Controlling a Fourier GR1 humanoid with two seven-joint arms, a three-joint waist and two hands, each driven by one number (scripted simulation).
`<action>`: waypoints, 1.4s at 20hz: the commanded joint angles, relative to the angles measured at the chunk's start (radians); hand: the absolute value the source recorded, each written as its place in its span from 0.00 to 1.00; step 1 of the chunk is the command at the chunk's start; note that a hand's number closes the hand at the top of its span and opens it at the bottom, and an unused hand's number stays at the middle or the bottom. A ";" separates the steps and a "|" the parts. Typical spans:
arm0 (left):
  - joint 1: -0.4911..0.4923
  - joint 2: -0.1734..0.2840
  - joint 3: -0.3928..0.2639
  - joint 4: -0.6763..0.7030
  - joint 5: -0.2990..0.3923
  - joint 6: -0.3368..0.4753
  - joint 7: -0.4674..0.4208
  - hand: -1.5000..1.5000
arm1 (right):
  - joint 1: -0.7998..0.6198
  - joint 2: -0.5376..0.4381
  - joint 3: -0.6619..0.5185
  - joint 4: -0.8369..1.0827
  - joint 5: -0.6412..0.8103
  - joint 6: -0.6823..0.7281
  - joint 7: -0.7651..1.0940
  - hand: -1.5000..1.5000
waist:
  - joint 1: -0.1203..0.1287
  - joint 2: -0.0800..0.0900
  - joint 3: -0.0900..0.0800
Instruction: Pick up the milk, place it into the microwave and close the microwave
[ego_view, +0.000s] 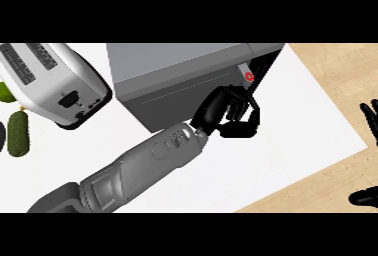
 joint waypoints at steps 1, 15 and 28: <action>-0.078 -0.036 0.013 0.018 0.020 -0.001 -0.016 1.00 | -0.026 -0.022 0.015 -0.008 -0.023 0.075 -0.005 0.00 | -0.023 0.005 0.002; -0.099 -0.035 0.003 0.033 0.085 0.050 -0.028 1.00 | -0.113 -0.108 0.154 -0.172 -0.002 0.236 0.059 1.00 | -0.048 -0.003 0.003; -0.093 -0.034 -0.009 0.041 0.130 0.115 -0.045 1.00 | -0.142 -0.124 0.230 -0.335 -0.029 0.228 0.138 1.00 | -0.095 -0.007 0.004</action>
